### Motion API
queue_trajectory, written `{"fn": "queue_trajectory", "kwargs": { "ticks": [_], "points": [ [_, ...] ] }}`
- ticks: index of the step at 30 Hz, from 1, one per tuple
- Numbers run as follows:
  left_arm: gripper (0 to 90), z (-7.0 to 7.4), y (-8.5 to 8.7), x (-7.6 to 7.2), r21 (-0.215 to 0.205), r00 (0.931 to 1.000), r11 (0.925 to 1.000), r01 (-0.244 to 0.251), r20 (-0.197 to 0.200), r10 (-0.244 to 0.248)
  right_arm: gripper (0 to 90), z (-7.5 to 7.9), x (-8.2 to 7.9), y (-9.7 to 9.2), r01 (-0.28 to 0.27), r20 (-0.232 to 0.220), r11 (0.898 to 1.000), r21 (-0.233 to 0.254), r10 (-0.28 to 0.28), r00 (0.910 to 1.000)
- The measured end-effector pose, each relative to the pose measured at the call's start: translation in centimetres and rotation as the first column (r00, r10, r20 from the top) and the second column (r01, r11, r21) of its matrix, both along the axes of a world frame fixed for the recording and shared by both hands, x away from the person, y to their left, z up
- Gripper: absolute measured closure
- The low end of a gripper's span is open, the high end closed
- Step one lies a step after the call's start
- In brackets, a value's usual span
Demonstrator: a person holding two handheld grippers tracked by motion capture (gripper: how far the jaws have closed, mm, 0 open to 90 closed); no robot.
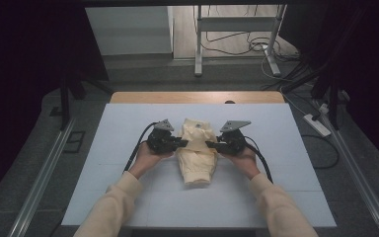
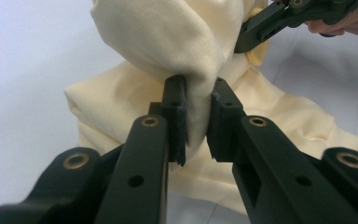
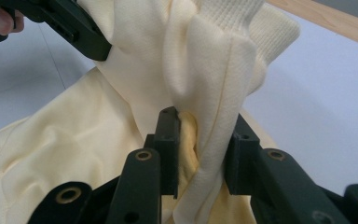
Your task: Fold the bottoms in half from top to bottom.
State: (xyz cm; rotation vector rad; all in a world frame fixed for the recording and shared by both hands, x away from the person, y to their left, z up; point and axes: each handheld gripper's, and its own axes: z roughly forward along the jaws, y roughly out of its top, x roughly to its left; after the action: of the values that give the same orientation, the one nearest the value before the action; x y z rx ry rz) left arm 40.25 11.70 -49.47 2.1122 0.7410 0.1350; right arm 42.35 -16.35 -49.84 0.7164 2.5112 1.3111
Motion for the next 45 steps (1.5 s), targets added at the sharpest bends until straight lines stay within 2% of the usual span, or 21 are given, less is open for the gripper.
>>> {"fn": "queue_trajectory", "kwargs": {
  "ticks": [9, 13, 19, 22, 30, 32, 37, 41, 45],
  "points": [
    [73.9, 0.0, 0.1, -0.5, 0.001, 1.0, 1.0, 0.007, 0.001, -0.007, 65.3, 0.0, -0.6, -0.2, 0.001, 0.006, 1.0, 0.008, -0.001, 1.0],
    [67.1, 0.0, 0.2, -0.9, -0.006, 0.9999, 0.9999, 0.013, -0.001, -0.013, 61.4, 0.1, -1.0, -0.5, 0.005, 0.003, 1.0, 0.019, -0.005, 1.0],
    [51.6, 0.1, 0.4, -1.6, -0.014, 0.9996, 0.9995, 0.027, -0.006, -0.027, 52.5, 0.3, -2.1, -1.0, 0.004, 0.004, 0.999, 0.036, -0.005, 1.0],
    [48.0, 0.1, 0.5, -1.9, -0.01, 0.9995, 0.9995, 0.028, -0.009, -0.029, 49.5, 0.5, -2.7, -1.2, 0.004, 0.013, 0.999, 0.041, -0.005, 0.9999],
    [35.6, 0.7, 1.7, -3.9, -0.032, 0.9993, 0.9993, 0.019, -0.032, -0.02, 42.8, 1.2, -4.7, -2.4, 0.002, 0.02, 0.999, 0.047, -0.003, 0.9998],
    [34.1, 0.9, 2.3, -4.6, -0.053, 0.9987, 0.9983, 0.022, -0.045, -0.024, 41.7, 1.6, -5.4, -2.8, -0.003, 0.03, 0.999, 0.045, 0.001, 0.9995],
    [34.4, 1.0, 3.6, -5.7, -0.047, 0.9994, 0.9989, -0.004, -0.035, 0.002, 40.2, 2.9, -6.7, -4.0, 0.007, 0.03, 0.997, 0.071, -0.009, 0.9995],
    [36.7, 1.3, 4.3, -5.4, -0.071, 0.9987, 0.9965, -0.045, -0.028, 0.043, 40.9, 3.6, -6.9, -4.2, 0.025, 0.03, 0.997, 0.075, -0.028, 0.9992],
    [41.8, 1.4, 3.9, -4.5, -0.072, 0.9973, 0.9948, -0.072, -0.021, 0.071, 48.6, 3.8, -6.7, -3.3, 0.007, 0.022, 0.998, 0.058, -0.009, 0.9997]
  ]
}}
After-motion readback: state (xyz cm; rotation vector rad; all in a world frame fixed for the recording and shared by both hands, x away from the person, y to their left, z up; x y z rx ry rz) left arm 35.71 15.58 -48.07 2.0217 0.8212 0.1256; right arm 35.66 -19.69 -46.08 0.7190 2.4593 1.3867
